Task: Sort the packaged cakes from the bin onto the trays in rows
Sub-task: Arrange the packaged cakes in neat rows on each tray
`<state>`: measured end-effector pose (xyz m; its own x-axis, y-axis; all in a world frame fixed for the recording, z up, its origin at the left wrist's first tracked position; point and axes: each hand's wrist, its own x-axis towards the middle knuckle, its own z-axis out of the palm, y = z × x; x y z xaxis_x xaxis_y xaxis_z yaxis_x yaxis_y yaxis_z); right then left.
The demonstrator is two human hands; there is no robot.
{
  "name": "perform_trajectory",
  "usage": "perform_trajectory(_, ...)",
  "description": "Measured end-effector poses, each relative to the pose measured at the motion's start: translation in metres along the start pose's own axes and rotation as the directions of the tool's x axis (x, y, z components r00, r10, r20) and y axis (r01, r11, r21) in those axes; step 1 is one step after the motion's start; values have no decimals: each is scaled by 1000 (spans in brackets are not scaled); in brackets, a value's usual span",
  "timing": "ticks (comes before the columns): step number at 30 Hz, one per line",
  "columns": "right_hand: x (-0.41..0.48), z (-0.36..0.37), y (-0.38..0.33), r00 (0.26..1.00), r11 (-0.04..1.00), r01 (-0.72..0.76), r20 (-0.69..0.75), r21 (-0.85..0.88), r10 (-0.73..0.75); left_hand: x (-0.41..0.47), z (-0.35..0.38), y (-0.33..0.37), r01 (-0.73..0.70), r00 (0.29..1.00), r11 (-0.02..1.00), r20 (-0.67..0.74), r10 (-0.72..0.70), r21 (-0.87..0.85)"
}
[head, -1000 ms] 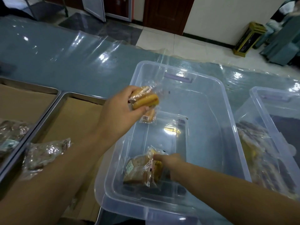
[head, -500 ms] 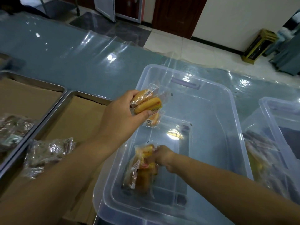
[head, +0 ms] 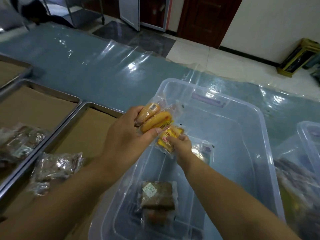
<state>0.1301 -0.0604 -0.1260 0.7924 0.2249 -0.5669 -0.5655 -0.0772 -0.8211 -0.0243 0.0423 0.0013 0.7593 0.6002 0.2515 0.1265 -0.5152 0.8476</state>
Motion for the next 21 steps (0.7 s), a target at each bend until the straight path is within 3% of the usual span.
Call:
perform_trajectory(9,-13,-11,-17,997,1000,-28,73,10,27,-1,0,4,-37,999,998,20,36,40)
perform_trajectory(15,-51,-22,-50,991,989,132,-18,-61,-133,-3,-3,7,-43,999,999,-8,43,-29)
perform_trajectory(18,-79,-23,-70,978,978,205,-19,-38,-206,-6,-8,11,-6,998,993,-60,-1,-115)
perform_trajectory(21,-113,-15,-86,928,929,369,37,15,-370,-14,-18,19,-16,991,980,-131,-11,-200)
